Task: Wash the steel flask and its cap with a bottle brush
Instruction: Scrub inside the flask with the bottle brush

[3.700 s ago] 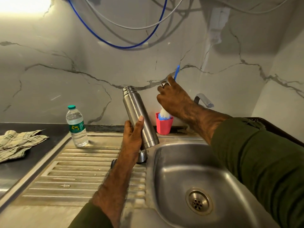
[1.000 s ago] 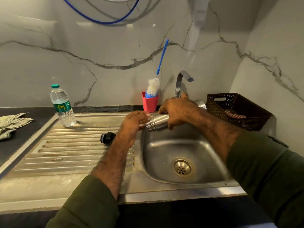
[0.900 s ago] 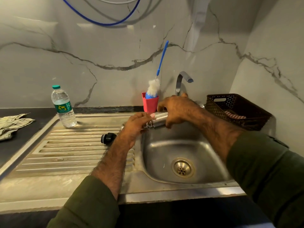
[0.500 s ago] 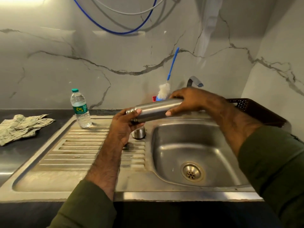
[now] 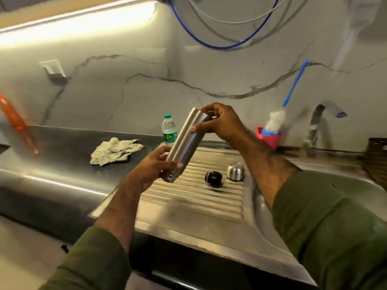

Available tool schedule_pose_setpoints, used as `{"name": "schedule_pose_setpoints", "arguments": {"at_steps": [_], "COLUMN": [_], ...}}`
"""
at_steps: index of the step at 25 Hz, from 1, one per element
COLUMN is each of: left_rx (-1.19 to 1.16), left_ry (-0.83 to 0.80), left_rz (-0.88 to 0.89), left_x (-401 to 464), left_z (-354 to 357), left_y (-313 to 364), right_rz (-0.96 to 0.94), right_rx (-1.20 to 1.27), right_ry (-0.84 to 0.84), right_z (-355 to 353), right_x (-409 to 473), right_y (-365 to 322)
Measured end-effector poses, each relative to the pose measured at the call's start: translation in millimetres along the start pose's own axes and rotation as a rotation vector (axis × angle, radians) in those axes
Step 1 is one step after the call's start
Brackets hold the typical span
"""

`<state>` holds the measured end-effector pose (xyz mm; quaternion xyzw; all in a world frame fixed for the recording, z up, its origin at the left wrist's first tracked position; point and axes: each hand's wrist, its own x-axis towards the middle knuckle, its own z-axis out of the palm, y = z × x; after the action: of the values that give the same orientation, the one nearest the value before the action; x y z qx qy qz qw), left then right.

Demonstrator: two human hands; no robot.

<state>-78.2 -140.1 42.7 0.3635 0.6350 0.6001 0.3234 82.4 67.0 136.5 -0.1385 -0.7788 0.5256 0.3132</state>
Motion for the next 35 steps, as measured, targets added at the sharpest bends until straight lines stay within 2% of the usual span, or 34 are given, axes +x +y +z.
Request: {"name": "schedule_pose_setpoints", "arguments": {"at_steps": [5,10,23,30,35], "left_rx": [0.151,0.147,0.201,0.039,0.163], "left_ry": [0.044,0.111,0.128,0.187,0.367], "left_rz": [0.028,-0.012,-0.024,0.073,0.156], "left_x": [-6,-11,-21,-23,-32], "left_z": [-34,-50,-60,-51,-43], "left_y": [-12,-24,-37,-24,-8], "right_rz": [-0.141,-0.186,-0.198,-0.209,-0.194], "right_rx": [-0.189,-0.259,-0.330,-0.350,-0.325], "right_ry": [-0.099,-0.151,-0.207,-0.224,-0.230], "right_z": [73,101,124,120,111], "right_x": [19,20,12,5,-2], "right_y": [-19,-14,-7,-8,-11]}}
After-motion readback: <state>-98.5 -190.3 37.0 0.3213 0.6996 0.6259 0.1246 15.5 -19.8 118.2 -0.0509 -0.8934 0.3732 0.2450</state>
